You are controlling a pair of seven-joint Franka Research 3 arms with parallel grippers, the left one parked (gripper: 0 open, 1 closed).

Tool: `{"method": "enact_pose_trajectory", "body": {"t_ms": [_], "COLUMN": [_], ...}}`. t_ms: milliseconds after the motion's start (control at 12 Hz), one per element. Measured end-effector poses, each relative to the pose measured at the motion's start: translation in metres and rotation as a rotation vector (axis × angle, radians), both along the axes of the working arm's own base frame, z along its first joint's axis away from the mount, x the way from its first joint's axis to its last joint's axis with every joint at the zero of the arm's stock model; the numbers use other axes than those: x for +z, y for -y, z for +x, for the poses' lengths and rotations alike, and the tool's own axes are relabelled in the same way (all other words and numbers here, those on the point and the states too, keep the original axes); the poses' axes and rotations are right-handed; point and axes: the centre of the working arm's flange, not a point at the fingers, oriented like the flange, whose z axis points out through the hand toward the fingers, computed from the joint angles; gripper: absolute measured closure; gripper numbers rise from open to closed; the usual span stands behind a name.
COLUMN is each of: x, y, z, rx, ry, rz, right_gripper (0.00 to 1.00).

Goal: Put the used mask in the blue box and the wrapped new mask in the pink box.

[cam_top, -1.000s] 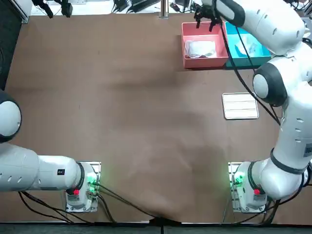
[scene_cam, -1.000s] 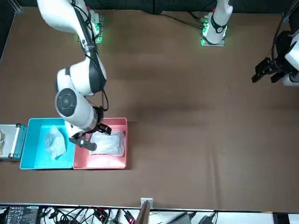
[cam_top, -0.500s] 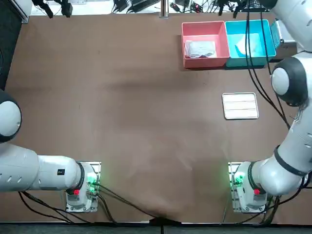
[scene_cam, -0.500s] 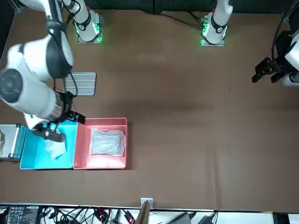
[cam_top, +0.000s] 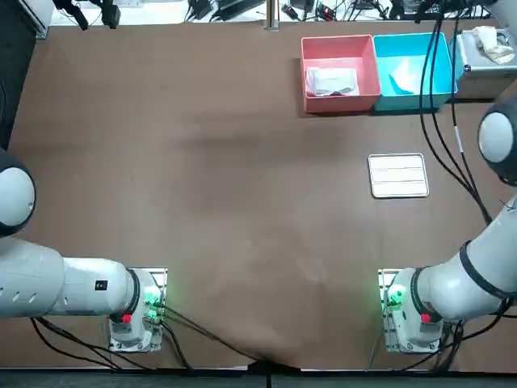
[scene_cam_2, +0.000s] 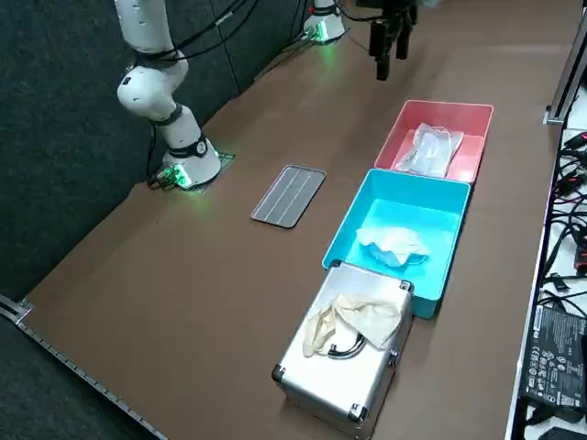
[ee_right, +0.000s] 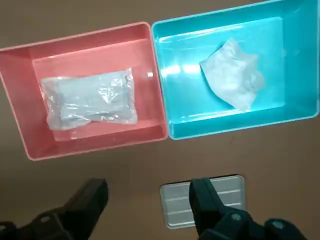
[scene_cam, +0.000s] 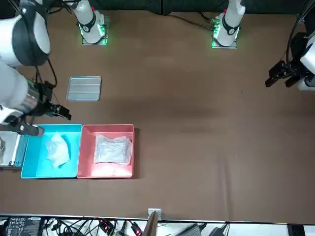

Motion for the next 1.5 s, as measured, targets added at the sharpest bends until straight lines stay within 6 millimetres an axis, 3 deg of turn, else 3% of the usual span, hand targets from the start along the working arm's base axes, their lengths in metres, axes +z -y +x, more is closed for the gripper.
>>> {"method": "enact_pose_trajectory", "body": {"t_ms": [333, 500, 750, 1250, 1500], "x": [0.028, 0.036, 0.044, 0.059, 0.064], "y": [0.057, 0.073, 0.078, 0.085, 0.088], "z": [-0.031, -0.049, -0.066, -0.082, -0.107], "rx": [0.05, 0.042, 0.038, 0.035, 0.031], "ry": [0.009, 0.01, 0.001, -0.01, -0.018], "rz": [0.018, 0.025, 0.032, 0.006, 0.005], "right_gripper": [0.0, 0.0, 0.0, 0.0, 0.0]}}
